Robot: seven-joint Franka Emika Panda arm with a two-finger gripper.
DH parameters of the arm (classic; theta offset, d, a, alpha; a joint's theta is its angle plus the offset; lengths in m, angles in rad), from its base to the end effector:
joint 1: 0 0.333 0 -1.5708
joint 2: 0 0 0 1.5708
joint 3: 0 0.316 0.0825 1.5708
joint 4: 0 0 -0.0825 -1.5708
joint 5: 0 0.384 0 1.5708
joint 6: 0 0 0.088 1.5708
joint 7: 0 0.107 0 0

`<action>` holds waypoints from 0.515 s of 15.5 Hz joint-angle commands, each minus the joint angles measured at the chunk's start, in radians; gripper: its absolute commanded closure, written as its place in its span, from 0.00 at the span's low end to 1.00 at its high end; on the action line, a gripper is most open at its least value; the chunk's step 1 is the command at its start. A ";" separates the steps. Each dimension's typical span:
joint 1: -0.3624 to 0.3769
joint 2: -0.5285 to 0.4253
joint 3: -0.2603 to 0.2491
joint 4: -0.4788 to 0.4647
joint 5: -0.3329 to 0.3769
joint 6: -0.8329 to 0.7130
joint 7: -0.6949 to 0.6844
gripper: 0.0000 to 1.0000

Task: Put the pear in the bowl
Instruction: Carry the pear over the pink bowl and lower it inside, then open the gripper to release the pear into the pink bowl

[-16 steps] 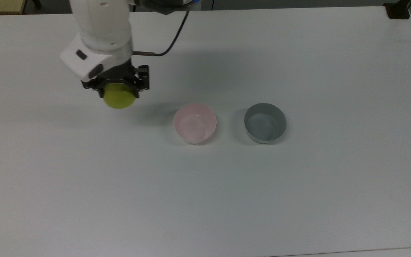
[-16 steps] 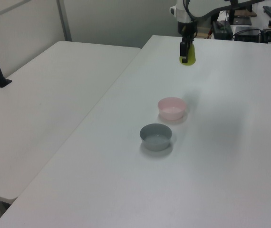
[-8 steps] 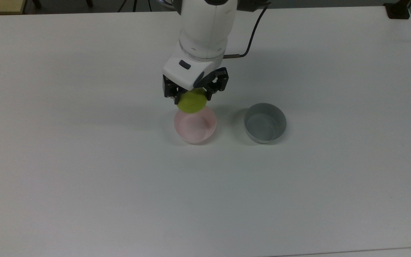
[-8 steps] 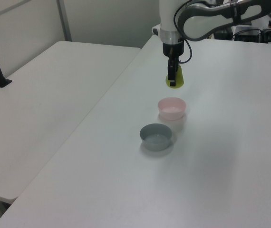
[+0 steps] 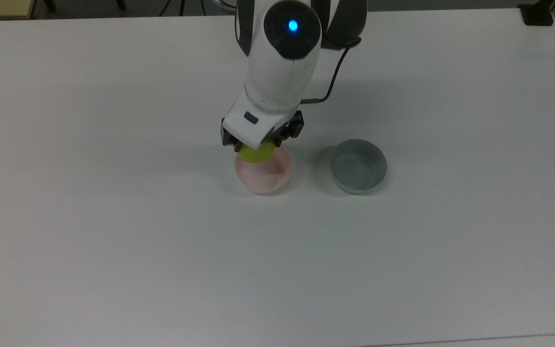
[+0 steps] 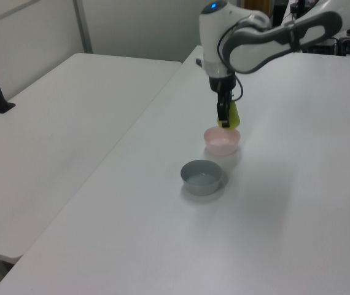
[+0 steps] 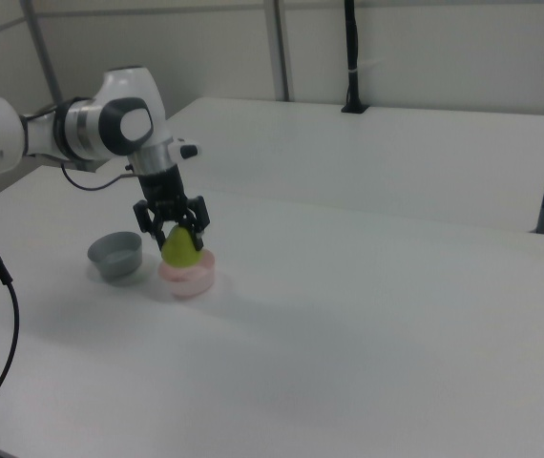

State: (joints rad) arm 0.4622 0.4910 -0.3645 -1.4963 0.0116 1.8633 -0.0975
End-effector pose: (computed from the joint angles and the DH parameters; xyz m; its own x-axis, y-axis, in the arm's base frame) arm 0.6710 0.1043 0.3936 0.9712 0.2120 -0.1091 0.2267 -0.9627 0.1476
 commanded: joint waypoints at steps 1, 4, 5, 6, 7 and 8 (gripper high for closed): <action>0.012 0.049 -0.014 -0.002 0.016 0.020 -0.002 0.27; 0.015 0.067 -0.010 -0.004 0.021 0.083 0.016 0.14; 0.015 0.076 -0.010 -0.004 0.021 0.089 0.033 0.11; 0.015 0.083 -0.010 -0.004 0.022 0.097 0.053 0.06; 0.015 0.084 -0.008 -0.004 0.022 0.108 0.068 0.00; 0.016 0.086 -0.008 -0.004 0.022 0.122 0.076 0.00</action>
State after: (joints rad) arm 0.4646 0.5757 -0.3643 -1.4964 0.0117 1.9448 -0.0658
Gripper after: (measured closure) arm 0.075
